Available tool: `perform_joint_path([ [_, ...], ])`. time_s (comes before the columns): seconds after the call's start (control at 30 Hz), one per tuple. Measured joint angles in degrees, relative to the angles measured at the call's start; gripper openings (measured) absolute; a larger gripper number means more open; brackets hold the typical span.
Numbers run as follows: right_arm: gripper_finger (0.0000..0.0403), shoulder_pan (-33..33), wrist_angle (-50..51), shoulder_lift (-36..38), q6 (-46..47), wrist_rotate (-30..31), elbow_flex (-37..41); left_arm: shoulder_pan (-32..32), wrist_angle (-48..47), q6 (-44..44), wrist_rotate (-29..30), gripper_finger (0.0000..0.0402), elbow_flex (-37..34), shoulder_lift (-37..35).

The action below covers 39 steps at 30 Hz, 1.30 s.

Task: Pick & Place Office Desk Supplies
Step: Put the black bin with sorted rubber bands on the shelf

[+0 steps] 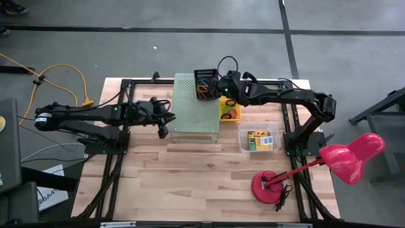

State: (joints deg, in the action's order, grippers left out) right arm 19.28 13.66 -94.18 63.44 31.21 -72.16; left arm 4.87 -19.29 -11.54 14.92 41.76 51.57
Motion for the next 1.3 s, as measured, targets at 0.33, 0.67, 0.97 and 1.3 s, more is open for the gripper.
perform_joint_path([
  [0.33,0.0028,-0.64,2.32,0.01,0.24,0.34,0.00,-2.26,0.00,0.05,0.04,0.0060,0.00,0.00],
  [0.67,0.0029,-0.64,3.69,0.01,1.01,2.36,0.00,-2.48,0.02,0.01,0.20,0.0060,0.00,0.00],
  [0.97,0.0029,-0.64,3.64,-0.01,0.83,1.62,0.00,-2.48,0.02,-0.04,0.20,0.0060,0.00,0.00],
  [1.3,0.0029,-0.64,-1.72,0.00,-4.37,0.17,0.00,-2.48,0.02,-0.04,0.17,0.0060,0.00,0.00],
])
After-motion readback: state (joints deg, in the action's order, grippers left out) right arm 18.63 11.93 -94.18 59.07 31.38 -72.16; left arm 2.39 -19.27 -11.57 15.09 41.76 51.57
